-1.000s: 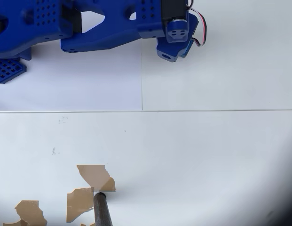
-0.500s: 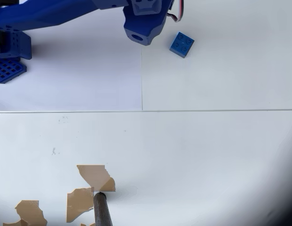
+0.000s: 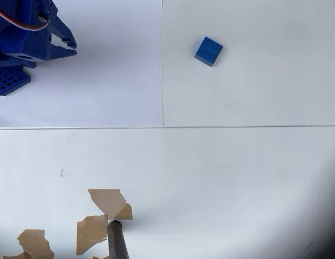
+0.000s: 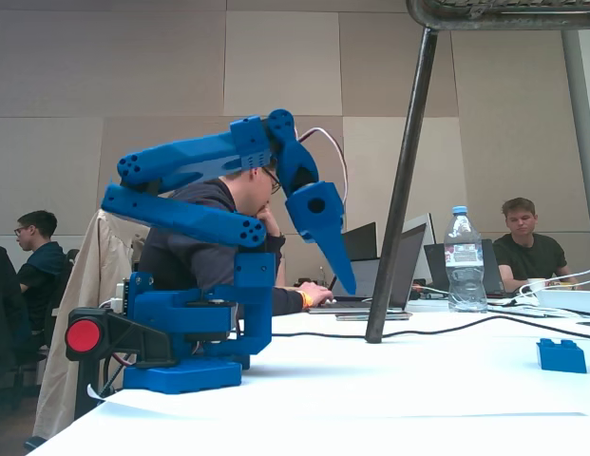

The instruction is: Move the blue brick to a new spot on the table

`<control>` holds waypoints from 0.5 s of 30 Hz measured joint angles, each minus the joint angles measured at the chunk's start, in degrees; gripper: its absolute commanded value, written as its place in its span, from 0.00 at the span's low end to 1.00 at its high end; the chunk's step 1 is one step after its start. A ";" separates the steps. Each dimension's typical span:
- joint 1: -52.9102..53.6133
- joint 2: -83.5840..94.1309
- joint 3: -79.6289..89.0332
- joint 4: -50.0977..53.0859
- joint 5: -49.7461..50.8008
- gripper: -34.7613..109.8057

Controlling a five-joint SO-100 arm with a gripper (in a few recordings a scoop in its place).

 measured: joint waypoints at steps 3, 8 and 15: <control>2.29 6.06 8.17 -3.25 -2.37 0.24; 3.43 18.54 20.30 -3.16 -6.59 0.24; 3.16 20.83 25.66 -4.75 -5.01 0.24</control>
